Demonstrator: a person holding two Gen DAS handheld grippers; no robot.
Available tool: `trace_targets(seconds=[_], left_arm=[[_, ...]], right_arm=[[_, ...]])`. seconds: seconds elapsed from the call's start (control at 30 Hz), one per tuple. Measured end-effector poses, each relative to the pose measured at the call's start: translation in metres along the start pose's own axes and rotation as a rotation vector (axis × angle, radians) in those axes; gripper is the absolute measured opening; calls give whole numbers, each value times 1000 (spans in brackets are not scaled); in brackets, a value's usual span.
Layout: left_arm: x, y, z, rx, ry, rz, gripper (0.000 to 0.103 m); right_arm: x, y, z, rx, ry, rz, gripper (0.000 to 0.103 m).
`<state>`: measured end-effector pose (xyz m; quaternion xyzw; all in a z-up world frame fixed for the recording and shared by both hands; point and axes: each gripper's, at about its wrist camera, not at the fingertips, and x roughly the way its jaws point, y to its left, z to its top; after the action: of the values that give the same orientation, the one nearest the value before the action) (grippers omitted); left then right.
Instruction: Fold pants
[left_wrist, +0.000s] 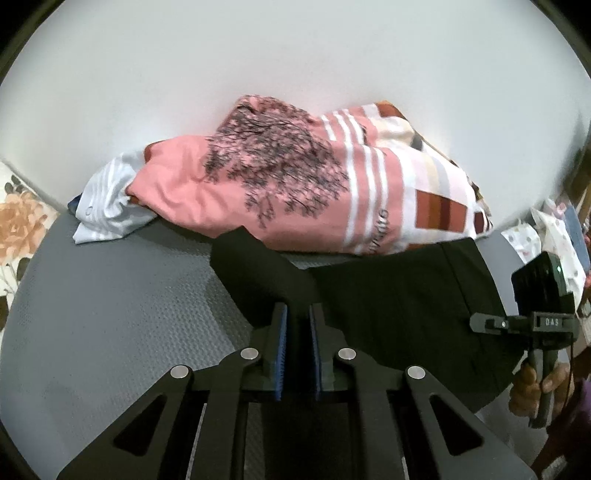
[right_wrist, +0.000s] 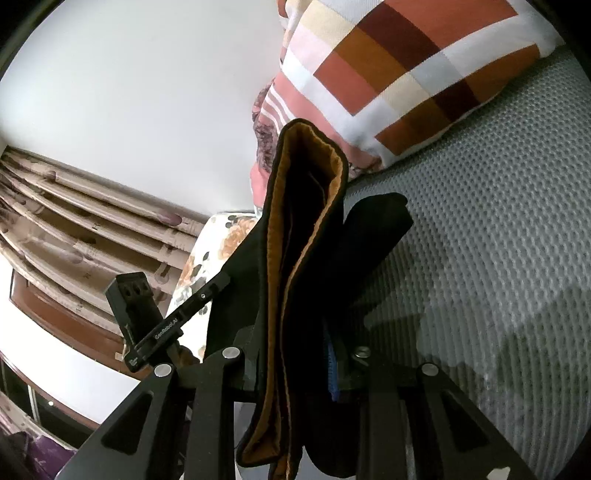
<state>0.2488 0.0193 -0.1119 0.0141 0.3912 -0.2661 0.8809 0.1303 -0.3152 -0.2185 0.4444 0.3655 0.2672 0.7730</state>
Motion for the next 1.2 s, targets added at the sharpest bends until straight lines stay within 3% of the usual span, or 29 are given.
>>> trace_targets(seconds=[0.47, 0.6, 0.83, 1.0, 1.07, 1.13, 1.2], left_arm=[[19, 30, -11, -54, 14, 47, 9], [23, 45, -22, -103, 46, 44, 9], [32, 50, -40, -86, 114, 69, 11], [31, 61, -45, -142, 118, 45, 27], [32, 61, -47, -140, 122, 41, 34], [35, 60, -49, -132, 134, 39, 47], [38, 58, -52, -124, 141, 33, 51]], right_arm=[[-10, -10, -8, 12, 4, -37, 23], [-21, -18, -8, 11, 8, -49, 23], [-18, -14, -2, -28, 31, -117, 23], [-22, -20, 4, -47, 35, -166, 22], [-26, -21, 10, -51, 33, -183, 22], [-27, -20, 14, -58, 31, -192, 22], [-27, -20, 13, -81, 35, -216, 22]])
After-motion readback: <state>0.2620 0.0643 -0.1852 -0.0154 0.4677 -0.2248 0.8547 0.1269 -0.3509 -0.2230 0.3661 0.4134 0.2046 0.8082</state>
